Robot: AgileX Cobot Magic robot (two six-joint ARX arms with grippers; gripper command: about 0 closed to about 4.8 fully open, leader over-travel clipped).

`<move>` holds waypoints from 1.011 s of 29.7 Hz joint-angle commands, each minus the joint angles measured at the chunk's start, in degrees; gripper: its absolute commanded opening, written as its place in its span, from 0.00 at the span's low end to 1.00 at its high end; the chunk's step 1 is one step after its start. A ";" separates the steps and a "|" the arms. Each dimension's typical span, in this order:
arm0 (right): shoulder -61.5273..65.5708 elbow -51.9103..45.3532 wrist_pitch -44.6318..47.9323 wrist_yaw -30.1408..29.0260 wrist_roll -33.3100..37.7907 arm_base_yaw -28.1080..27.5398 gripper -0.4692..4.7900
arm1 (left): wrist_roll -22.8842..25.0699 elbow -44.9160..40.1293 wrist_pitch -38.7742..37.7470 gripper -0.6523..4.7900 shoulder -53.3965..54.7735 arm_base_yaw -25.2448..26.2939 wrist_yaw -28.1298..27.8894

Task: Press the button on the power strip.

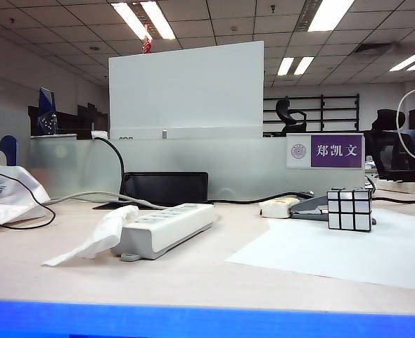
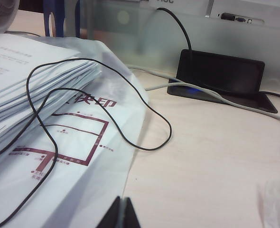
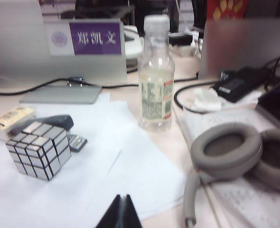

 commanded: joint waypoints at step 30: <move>-0.07 -5.88 5.57 -3.98 5.97 -0.66 0.09 | 0.02 0.07 0.72 0.11 -0.09 0.07 0.04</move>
